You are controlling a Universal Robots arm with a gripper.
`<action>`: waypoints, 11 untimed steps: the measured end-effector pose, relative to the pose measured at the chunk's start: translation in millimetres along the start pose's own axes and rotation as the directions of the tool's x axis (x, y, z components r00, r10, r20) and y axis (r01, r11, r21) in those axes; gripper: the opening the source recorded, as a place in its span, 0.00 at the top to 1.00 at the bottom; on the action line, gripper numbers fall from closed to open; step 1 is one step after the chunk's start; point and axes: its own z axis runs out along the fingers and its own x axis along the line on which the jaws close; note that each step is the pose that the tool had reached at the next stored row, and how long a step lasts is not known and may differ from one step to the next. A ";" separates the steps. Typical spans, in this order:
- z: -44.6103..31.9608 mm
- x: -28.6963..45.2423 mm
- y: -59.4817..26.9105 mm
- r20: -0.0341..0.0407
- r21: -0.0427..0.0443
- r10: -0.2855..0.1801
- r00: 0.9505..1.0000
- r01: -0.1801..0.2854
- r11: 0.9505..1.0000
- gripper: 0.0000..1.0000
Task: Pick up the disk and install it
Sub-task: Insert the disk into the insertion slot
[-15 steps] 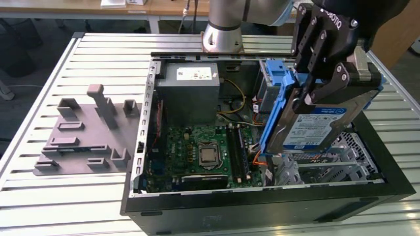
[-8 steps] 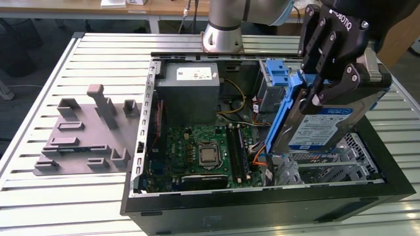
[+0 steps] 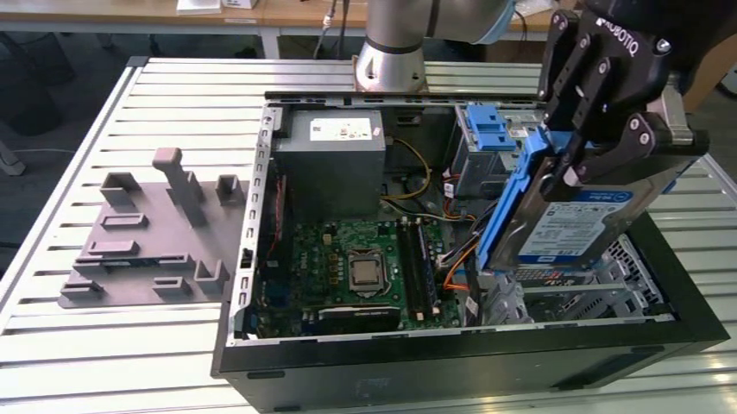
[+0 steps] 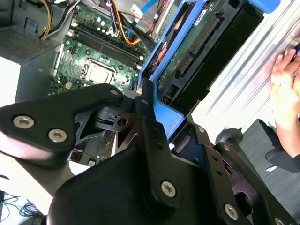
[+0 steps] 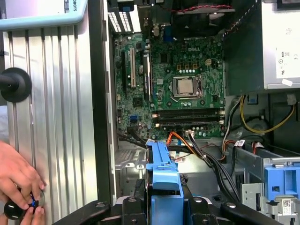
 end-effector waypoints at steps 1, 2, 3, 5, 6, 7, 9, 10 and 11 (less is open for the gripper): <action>0.1 -0.1 -2.1 0.000 0.000 0.000 1.000 0.000 1.000 0.64; 0.3 -0.3 -4.2 0.000 0.000 0.000 1.000 0.000 1.000 0.64; 0.3 -0.4 -6.5 0.000 0.000 0.000 1.000 0.000 1.000 0.64; 0.3 -0.7 -10.2 0.000 0.000 0.000 1.000 0.000 1.000 0.64; 0.4 -0.8 -11.8 0.000 0.000 0.000 1.000 0.000 1.000 0.64; 0.5 -0.8 -13.4 0.000 0.000 0.000 1.000 0.000 1.000 0.64; 0.7 -1.0 -16.2 0.000 0.000 0.000 1.000 0.000 1.000 0.64; 0.8 -1.1 -17.1 0.000 0.000 -0.001 1.000 0.001 1.000 0.64; 0.9 -1.1 -17.8 0.000 0.000 -0.002 1.000 0.002 1.000 0.64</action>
